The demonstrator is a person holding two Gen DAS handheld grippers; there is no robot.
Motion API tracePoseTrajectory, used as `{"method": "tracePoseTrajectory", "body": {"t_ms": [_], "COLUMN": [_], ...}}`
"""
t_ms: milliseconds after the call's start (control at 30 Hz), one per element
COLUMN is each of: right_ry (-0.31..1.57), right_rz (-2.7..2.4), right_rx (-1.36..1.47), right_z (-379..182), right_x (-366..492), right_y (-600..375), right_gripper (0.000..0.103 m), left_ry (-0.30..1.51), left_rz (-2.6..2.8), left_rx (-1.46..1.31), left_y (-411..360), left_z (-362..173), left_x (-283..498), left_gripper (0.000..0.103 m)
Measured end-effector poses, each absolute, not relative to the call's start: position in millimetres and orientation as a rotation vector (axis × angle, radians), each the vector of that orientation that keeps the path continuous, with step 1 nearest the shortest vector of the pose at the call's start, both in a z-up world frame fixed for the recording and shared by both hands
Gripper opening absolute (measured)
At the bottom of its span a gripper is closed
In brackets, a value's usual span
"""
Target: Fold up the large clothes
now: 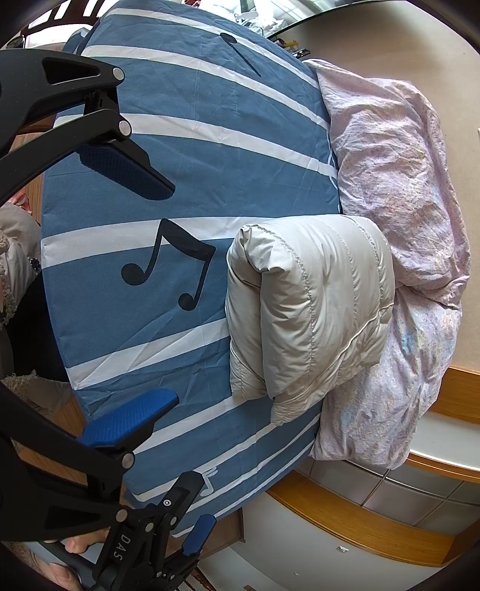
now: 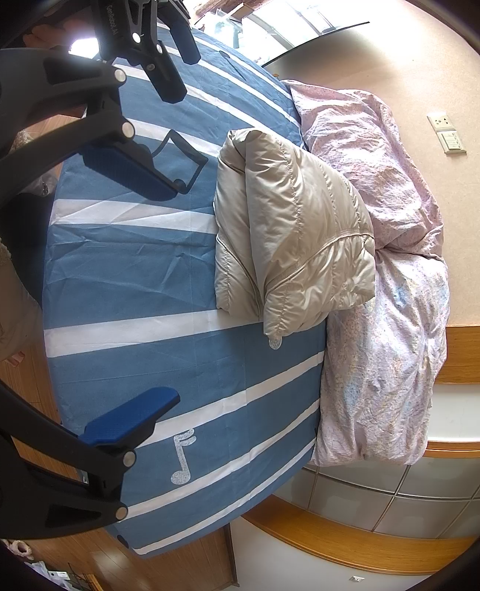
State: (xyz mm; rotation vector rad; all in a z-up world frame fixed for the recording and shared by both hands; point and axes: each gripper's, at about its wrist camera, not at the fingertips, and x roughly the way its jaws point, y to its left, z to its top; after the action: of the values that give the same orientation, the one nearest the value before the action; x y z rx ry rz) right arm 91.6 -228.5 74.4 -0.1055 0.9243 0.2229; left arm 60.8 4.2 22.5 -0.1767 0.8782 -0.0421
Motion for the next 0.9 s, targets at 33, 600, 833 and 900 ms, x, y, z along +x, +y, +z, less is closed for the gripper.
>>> {"method": "tracePoseTrajectory", "body": {"t_ms": [33, 600, 833, 900], "right_ry": [0.924, 0.925, 0.925, 0.925], "right_rz": [0.223, 0.224, 0.226, 0.226], "right_rx": [-0.106, -0.104, -0.105, -0.106], "right_z": [74.5, 72.6, 72.9, 72.6], "right_x": [91.4, 93.1, 93.1, 93.4], "right_y": [-228.4, -228.7, -228.9, -228.9], "right_gripper": [0.101, 0.101, 0.101, 0.101], "left_ry": [0.878, 0.879, 0.880, 0.879], "left_rz": [-0.042, -0.042, -0.041, -0.040], "left_rx": [-0.177, -0.178, -0.178, -0.178], "left_y": [3.7, 3.9, 3.9, 4.2], "left_z": [22.1, 21.8, 22.6, 22.8], "left_x": [60.7, 61.2, 61.2, 61.3], "left_gripper": [0.102, 0.102, 0.102, 0.102]}}
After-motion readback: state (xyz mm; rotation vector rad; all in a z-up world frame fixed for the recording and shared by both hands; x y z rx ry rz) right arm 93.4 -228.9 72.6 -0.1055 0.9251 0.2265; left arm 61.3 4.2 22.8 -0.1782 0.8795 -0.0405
